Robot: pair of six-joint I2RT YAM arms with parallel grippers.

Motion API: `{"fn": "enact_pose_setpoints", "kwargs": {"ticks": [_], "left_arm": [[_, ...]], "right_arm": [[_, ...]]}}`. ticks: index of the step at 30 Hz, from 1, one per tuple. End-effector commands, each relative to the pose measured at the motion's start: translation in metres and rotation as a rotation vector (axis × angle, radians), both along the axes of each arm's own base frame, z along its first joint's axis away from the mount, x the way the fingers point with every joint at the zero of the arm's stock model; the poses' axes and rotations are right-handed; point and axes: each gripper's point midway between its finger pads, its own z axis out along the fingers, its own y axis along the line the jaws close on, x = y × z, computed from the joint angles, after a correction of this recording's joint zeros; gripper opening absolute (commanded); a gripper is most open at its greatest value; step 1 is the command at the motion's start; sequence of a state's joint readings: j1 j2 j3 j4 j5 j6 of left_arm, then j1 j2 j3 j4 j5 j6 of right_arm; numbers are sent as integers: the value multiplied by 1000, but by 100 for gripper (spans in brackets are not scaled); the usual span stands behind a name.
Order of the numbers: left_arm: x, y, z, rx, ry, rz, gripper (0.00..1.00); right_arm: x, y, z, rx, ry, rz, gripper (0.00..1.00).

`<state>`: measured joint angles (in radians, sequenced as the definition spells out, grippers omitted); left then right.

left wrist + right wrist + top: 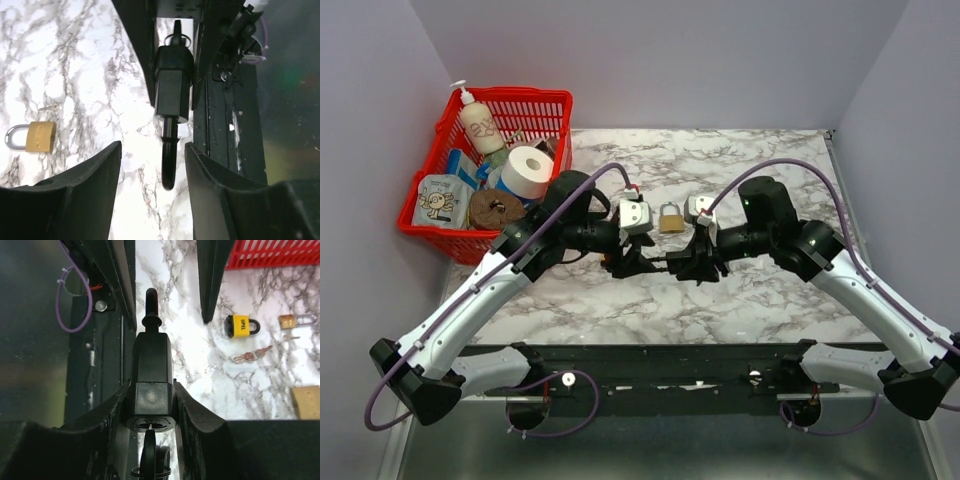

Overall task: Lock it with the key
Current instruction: Lock the lock.

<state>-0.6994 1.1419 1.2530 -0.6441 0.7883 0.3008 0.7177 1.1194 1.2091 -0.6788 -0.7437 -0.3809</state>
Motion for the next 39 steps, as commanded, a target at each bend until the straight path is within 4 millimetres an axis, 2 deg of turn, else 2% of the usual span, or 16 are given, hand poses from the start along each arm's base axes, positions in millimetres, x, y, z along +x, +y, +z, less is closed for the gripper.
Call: {"fn": "enact_pose_setpoints", "kwargs": {"ticks": [1,2,5,7,9,10,11,13,14,18,20,24,26,30,39], "left_arm": [[15,15,14,-52,-101,105,65],[15,19,9,-46,-96,114,67],[9,27,14,-81,-93,142,72],[10,30,22,-120,-103,183,74],[10,30,20,-149,-82,210,80],[11,31,35,-207,-137,222,84],[11,31,32,-223,-110,241,89],[11,31,41,-251,-126,252,90],[8,30,50,-259,-134,229,89],[-6,27,53,-248,-174,109,84],[-8,24,65,-287,-169,105,78],[-18,19,74,-306,-127,37,69],[-19,18,74,-302,-112,28,60],[-17,16,67,-277,-69,36,50],[-13,11,62,-277,-16,40,42]], "right_arm": [[3,2,43,122,55,-16,1],[8,-1,48,140,64,-27,1],[12,-5,59,184,52,-41,1],[11,-7,67,214,14,-38,1],[9,-7,77,257,-37,-21,1],[4,-10,77,271,-53,-13,1],[2,-10,79,288,-67,-5,1],[-1,-10,86,318,-92,10,1],[-6,-9,88,325,-93,38,1],[-13,-6,88,324,-78,109,1],[-13,-4,86,322,-66,123,1],[-11,-3,85,318,-84,135,1],[-10,-3,86,320,-99,134,1],[-9,-3,88,323,-114,136,1],[-8,-3,88,322,-109,128,1]]}}
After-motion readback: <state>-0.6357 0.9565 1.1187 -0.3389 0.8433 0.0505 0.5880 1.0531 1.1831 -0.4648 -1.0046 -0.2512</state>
